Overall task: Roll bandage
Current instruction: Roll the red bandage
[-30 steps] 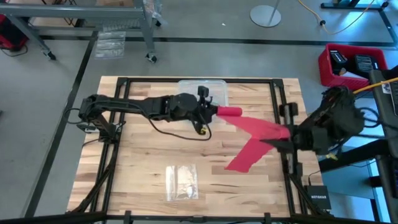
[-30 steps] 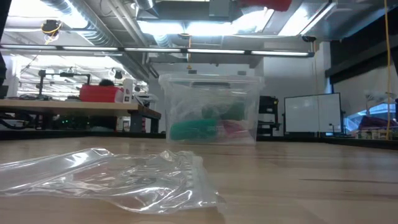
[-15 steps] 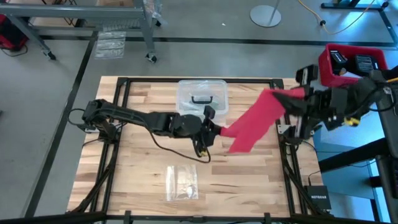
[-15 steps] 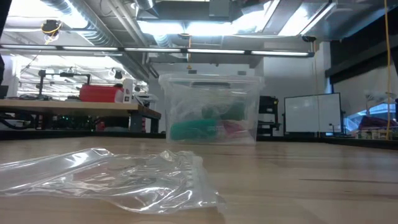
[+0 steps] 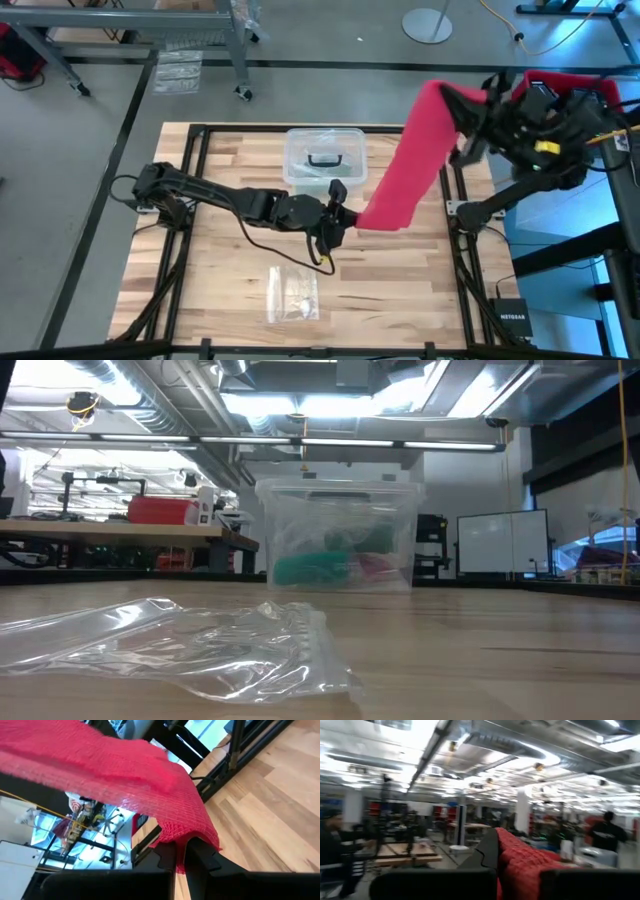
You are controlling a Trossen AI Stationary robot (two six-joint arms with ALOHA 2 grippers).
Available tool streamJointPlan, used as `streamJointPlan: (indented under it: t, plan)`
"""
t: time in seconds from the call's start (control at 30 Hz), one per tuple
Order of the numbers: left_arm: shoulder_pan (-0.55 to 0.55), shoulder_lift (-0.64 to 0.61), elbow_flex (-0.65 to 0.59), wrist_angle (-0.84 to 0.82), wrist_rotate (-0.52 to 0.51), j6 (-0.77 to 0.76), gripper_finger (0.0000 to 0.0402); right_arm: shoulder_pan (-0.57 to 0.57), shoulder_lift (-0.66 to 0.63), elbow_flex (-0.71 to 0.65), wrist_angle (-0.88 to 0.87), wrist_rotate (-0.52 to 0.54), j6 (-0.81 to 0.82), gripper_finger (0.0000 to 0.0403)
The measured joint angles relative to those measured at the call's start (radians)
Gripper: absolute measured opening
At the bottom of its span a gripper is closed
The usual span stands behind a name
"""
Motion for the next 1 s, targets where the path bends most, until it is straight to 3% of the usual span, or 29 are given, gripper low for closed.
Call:
streamJointPlan:
  t: [0.3,0.57,0.67,0.8,1.0]
  plan:
    - [-0.009,0.051,-0.003,0.023,0.001,-0.029,0.0011,-0.281,0.055,-0.004,-0.212,-0.001,0.177,0.0005]
    - [-0.015,0.052,-0.005,0.068,0.034,-0.055,0.0011,-0.529,0.151,-0.002,-0.499,-0.135,0.366,0.0005]
    - [-0.015,0.053,-0.005,0.076,0.039,-0.086,0.0011,-0.586,0.206,-0.002,-0.578,-0.213,0.428,0.0005]
    - [-0.015,0.052,-0.006,0.084,0.040,-0.101,0.0011,-0.636,0.291,0.000,-0.674,-0.238,0.500,0.0008]
    - [-0.004,0.052,-0.006,0.100,0.040,-0.127,0.0011,-0.693,0.403,0.000,-0.798,-0.366,0.649,0.0077]
